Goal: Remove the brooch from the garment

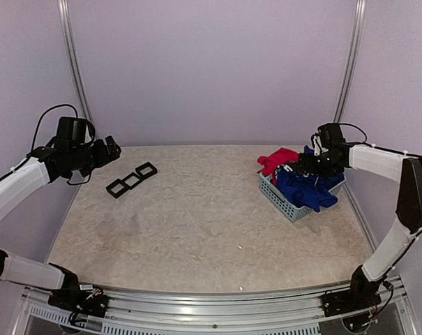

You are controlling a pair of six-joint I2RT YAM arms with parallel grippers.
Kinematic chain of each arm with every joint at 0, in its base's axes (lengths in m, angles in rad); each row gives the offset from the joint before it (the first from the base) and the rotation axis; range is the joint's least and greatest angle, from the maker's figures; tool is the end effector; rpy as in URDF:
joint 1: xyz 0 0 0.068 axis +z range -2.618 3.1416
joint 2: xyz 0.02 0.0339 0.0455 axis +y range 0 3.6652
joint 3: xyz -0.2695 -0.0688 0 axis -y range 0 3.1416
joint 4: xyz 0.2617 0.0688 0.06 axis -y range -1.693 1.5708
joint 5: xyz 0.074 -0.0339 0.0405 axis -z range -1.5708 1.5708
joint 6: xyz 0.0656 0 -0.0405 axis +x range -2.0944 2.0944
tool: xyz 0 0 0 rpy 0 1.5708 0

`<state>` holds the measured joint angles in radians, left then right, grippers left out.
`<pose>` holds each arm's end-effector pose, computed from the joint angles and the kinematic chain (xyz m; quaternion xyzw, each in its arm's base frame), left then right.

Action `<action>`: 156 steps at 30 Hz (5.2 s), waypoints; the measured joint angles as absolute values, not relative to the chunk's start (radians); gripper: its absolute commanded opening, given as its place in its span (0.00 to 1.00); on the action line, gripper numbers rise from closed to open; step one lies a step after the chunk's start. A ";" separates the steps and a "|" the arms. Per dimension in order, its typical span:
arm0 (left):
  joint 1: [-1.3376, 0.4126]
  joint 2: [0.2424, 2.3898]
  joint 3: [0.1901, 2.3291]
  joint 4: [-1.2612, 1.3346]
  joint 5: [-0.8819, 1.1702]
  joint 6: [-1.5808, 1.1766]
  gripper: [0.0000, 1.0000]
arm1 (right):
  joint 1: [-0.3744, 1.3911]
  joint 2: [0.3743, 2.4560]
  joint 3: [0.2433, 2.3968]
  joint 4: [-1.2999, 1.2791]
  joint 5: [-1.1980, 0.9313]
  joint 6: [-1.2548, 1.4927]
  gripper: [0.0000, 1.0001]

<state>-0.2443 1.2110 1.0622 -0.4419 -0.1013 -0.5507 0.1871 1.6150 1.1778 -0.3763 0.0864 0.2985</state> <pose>0.3009 -0.0682 0.3087 -0.1580 0.8672 -0.1408 0.4507 0.3844 0.0670 0.2250 0.0676 0.9260 0.0498 0.3681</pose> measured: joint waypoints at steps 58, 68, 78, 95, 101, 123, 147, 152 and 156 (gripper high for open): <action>-0.162 1.150 1.086 -0.402 -0.036 -0.467 0.99 | 0.863 1.635 1.616 -0.247 0.072 0.223 0.74; -0.390 1.197 0.990 -0.459 -0.015 -0.483 0.99 | 0.794 1.826 1.500 -0.396 0.142 0.339 0.89; -0.616 1.451 0.971 -0.454 0.158 -0.482 0.99 | 0.744 1.831 1.318 -0.405 0.004 0.340 0.83; -0.757 1.742 1.059 -0.404 0.437 -0.408 0.99 | 0.744 1.856 1.144 -0.336 -0.154 0.391 0.71; -0.799 1.785 1.107 -0.458 0.341 -0.415 0.93 | 0.744 1.855 1.096 -0.297 -0.186 0.414 0.64; -0.794 1.841 1.188 -0.622 0.005 -0.587 0.00 | 0.744 1.820 1.175 -0.332 -0.028 0.404 0.00; -0.131 1.504 1.821 -0.772 0.093 -0.274 0.00 | 0.641 1.734 1.960 -0.323 0.367 -0.004 0.00; -0.093 1.554 1.914 -0.773 0.175 -0.264 0.00 | 0.624 1.758 1.996 -0.310 0.325 -0.015 0.00; -0.068 1.618 2.040 -0.784 0.234 -0.265 0.00 | 0.613 1.761 2.002 -0.296 0.306 -0.019 0.00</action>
